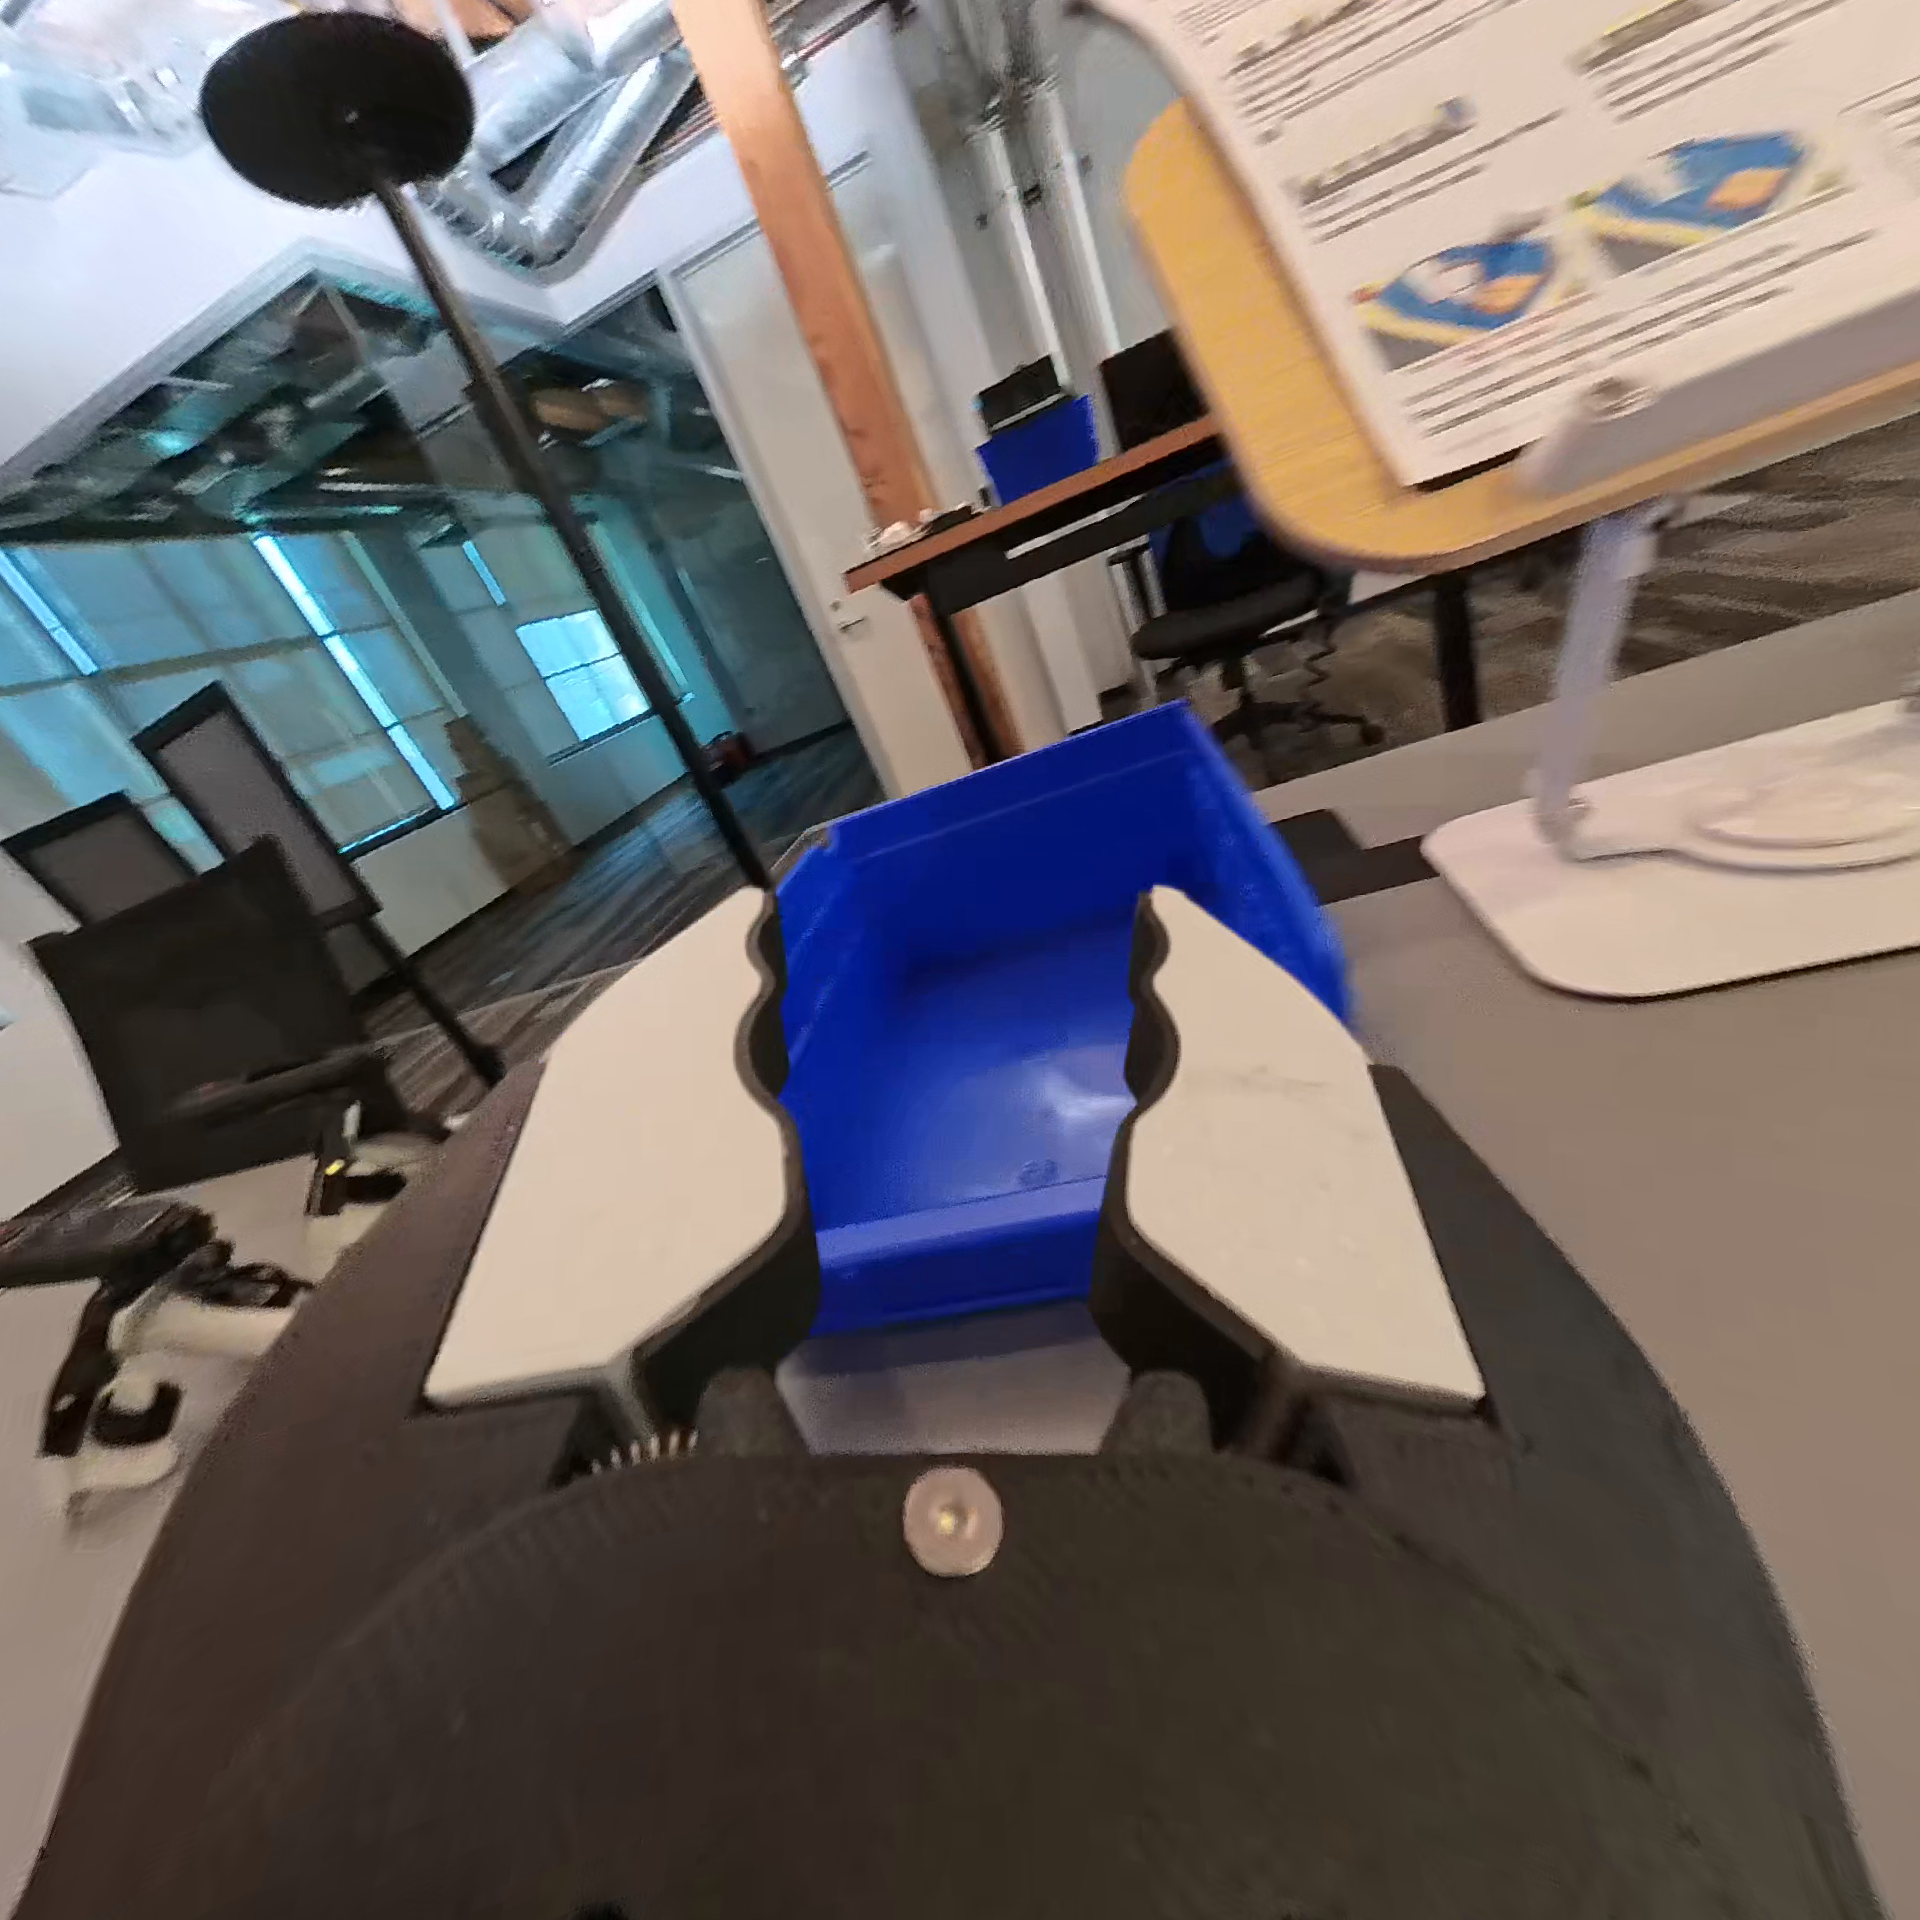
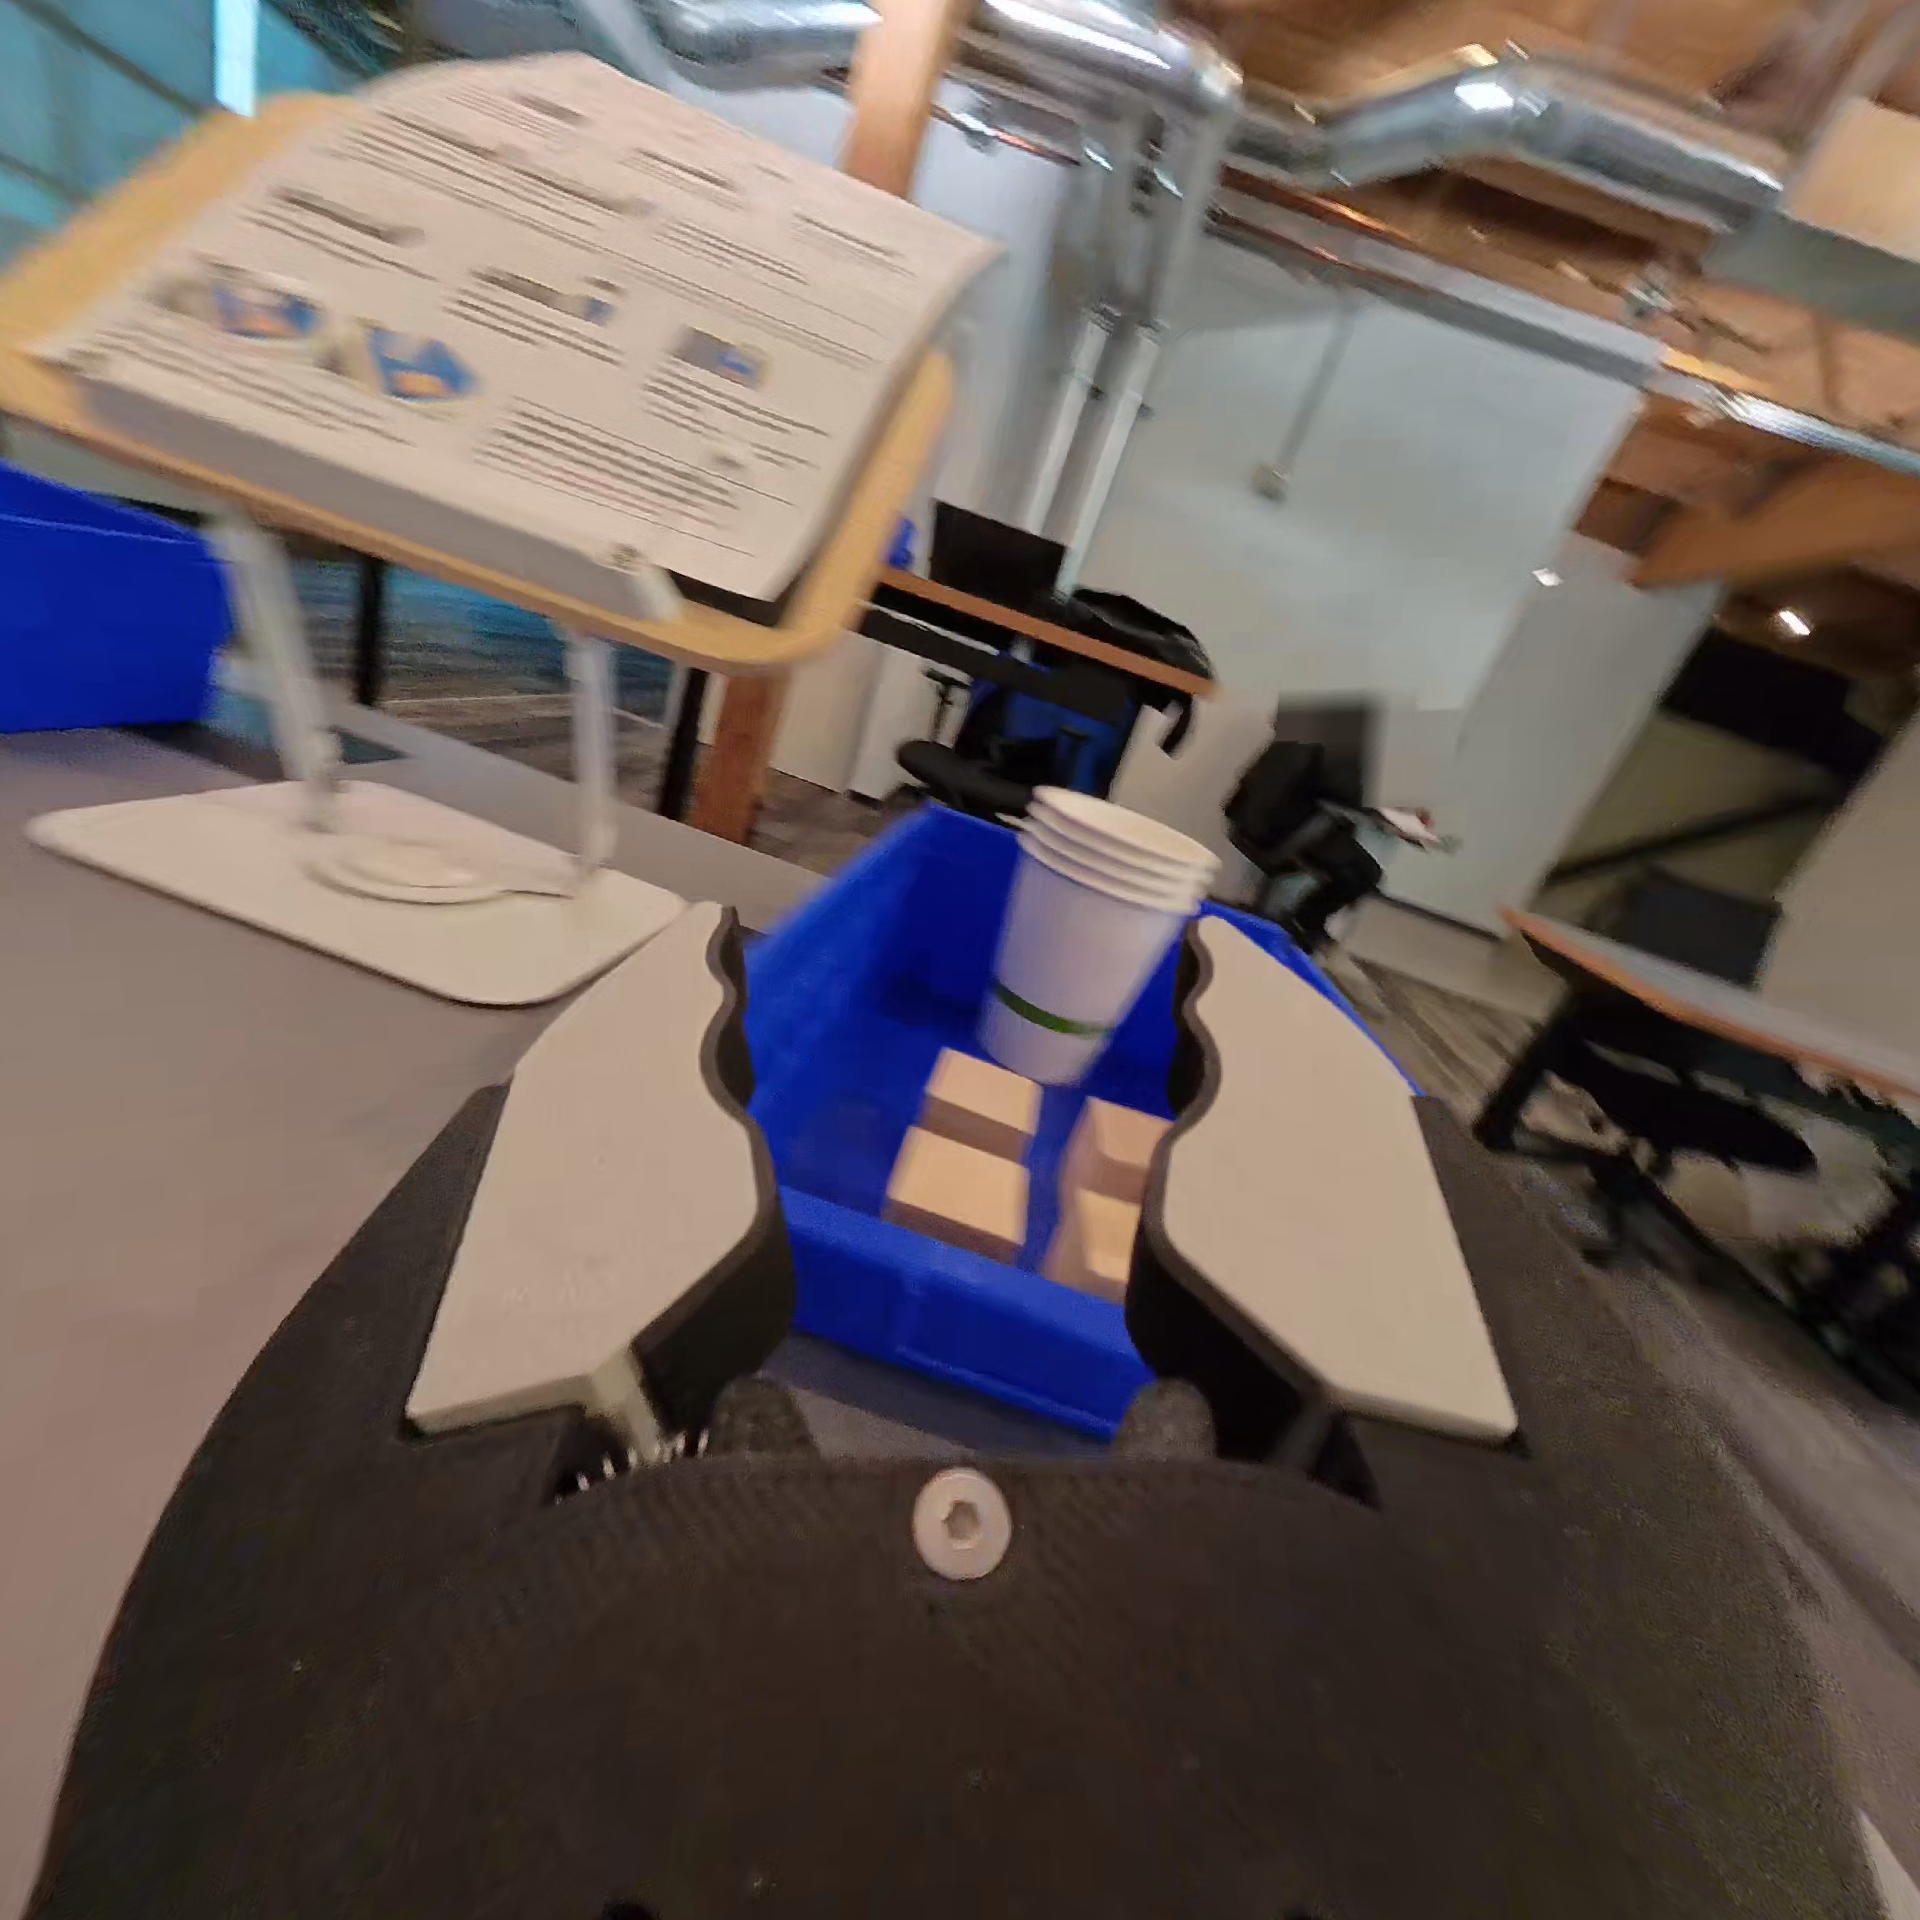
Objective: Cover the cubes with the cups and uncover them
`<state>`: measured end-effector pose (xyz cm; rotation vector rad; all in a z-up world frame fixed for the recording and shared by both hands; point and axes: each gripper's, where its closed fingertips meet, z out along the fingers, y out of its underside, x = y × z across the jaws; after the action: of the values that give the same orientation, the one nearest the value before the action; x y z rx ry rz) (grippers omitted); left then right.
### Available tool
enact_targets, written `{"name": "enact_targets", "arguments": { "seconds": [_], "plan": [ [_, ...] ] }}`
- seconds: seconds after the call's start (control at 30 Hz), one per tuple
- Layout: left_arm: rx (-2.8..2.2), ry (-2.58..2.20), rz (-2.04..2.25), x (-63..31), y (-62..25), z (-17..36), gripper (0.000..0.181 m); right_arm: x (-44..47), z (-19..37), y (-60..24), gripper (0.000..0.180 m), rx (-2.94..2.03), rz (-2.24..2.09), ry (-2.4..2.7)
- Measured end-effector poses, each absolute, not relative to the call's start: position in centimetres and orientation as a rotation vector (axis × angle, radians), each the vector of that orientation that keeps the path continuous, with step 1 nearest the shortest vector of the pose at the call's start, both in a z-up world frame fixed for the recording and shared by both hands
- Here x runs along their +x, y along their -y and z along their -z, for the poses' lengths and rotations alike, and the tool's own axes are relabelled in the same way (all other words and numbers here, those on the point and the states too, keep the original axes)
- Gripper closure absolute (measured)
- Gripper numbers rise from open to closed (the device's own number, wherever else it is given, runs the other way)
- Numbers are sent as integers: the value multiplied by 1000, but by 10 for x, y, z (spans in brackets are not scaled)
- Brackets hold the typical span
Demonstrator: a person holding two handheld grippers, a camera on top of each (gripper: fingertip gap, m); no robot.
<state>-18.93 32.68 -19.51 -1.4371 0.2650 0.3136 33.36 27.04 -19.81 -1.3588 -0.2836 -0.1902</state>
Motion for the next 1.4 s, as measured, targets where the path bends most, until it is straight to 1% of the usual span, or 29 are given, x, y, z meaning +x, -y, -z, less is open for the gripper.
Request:
{"name": "enact_targets", "arguments": {
  "seconds": [0.07,0.2,0.3,0.37,0.43,0.5,0.57,0.63,0.7,0.77,0.9,0.97,1.0,1.03,1.07,1.13,1.17,1.4],
  "plan": [
    [-1461,-230,-352,-215,-331,200,116,377,201,-273,97,-1387,223,165],
    [-1510,-171,-400,-258,-341,210,109,450,208,-274,97,-1429,314,8],
    [-1550,-133,-401,-284,-349,218,103,487,230,-287,87,-1536,297,-57],
    [-1589,-97,-369,-298,-357,227,99,495,239,-298,91,-1603,228,-60],
    [-1621,-91,-354,-307,-363,233,98,503,247,-307,97,-1665,231,-56],
    [-1652,-101,-353,-313,-369,239,98,505,255,-317,100,-1729,207,-31],
    [-1687,-111,-297,-313,-376,246,94,500,260,-323,110,-1766,144,2],
    [-1746,-124,-257,-313,-382,256,94,502,263,-325,112,-1787,107,-13],
    [-1769,-122,-213,-312,-387,261,90,502,264,-327,114,-1799,73,-14],
    [-1794,-118,-197,-312,-391,265,89,499,265,-328,120,-1804,54,3],
    [-1851,-139,-155,-309,-397,274,102,490,266,-327,148,-1807,51,67],
    [-1869,-152,-144,-308,-399,277,117,490,266,-327,154,-1810,53,69],
    [-1871,-148,-151,-309,-400,277,119,491,266,-327,157,-1810,47,64],
    [-1874,-142,-160,-312,-401,277,125,491,266,-326,166,-1809,35,57],
    [-1874,-135,-161,-315,-401,277,136,492,266,-326,174,-1807,27,49],
    [-1895,-111,-113,-320,-401,280,164,492,266,-325,177,-1807,28,50],
    [-1914,-97,-75,-321,-401,282,172,493,266,-326,177,-1808,34,50],
    [-1920,-80,49,-320,-403,283,177,493,266,-325,177,-1810,36,48]
  ]
}}
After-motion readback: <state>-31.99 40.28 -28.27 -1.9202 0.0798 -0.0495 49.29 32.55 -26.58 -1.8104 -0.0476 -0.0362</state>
